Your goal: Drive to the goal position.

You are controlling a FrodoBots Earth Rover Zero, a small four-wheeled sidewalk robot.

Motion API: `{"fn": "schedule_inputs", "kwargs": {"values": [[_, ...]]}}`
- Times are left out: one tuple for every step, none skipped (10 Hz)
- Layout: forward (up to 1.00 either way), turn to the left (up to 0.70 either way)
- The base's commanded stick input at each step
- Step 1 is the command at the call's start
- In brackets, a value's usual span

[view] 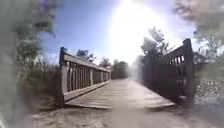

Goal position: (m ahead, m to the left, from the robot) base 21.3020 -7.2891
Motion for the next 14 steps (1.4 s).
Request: {"fn": "schedule_inputs", "kwargs": {"values": [[0.7, -0.13], [0.7, -0.06], [0.7, -0.01], [0.7, 0.0], [0.7, 0.0], [0.7, 0.0], [0.7, 0.0], [0.7, 0.0], [0.7, 0.0], [0.7, 0.0], [0.7, 0.0], [0.7, 0.0], [0.7, 0.0], [0.7, 0.0]]}}
